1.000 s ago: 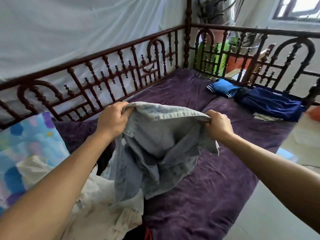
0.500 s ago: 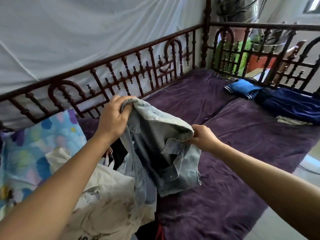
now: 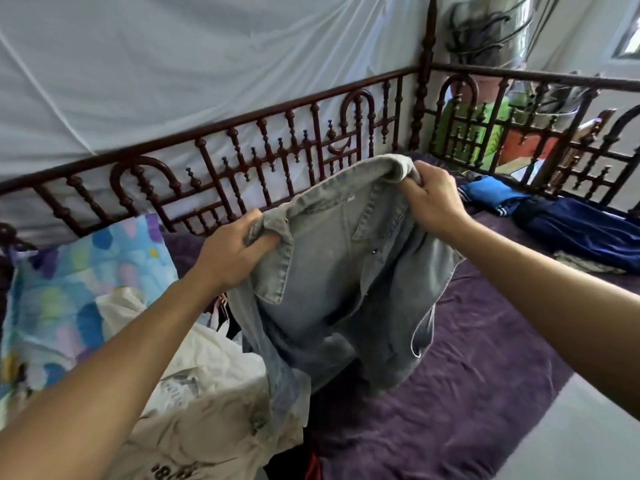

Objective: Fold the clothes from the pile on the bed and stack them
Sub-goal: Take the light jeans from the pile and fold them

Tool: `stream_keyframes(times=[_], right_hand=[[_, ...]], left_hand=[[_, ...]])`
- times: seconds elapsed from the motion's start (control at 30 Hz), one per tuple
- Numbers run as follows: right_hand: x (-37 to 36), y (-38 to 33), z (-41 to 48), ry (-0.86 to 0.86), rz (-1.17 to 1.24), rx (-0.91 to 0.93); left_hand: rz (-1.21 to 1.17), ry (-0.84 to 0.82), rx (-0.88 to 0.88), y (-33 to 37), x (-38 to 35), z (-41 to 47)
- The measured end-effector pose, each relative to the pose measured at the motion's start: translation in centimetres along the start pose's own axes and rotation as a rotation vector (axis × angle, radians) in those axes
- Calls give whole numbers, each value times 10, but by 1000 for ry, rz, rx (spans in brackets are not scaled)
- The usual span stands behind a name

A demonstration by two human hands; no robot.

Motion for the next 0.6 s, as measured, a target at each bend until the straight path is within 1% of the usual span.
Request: stream_keyframes(times=[0.07,0.1,0.17,0.23,0.27,0.3,0.33,0.43,0.47,0.5,0.53,0.6], right_hand=[[2,0,10,-106,51,-70],[1,5,14,-186,75,-129],[-3,24,14,-369,62,-293],[-1,43,5,-509,11,-423],[1,46,-2,-562,16,-457],[3,46,-8,-598,49,-473],[6,42,-13,-615,97,-469],[19,22,-15,-557,205,-381],[25,16,-14,-516,214,-350],[32,11,-13,-480,221,-330],[37,8,-12,-457,234,-317],[44,8,-14,-439,258,-310]], left_hand=[[-246,-29,11,11,-9,3],[-378,-39,47,15,-13,3],[-566,-50,135,16,-19,3],[-676,30,201,9,-19,5],[-669,107,219,6,-15,7],[-581,172,208,4,-10,10],[-432,202,160,6,-6,14],[100,172,-11,23,13,30],[184,140,-49,28,18,37],[187,111,-63,33,24,44],[101,99,-47,33,30,50],[-161,109,-4,37,35,59]])
Point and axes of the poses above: each hand's wrist, its own z-axis towards the middle knuckle, its own x-axis out of the back of the hand, y = z × x, the point moved 9 cm from there along z, towards the middle knuckle, and after that the axes turned 15 degrees about -x, right-handed, at the moved point
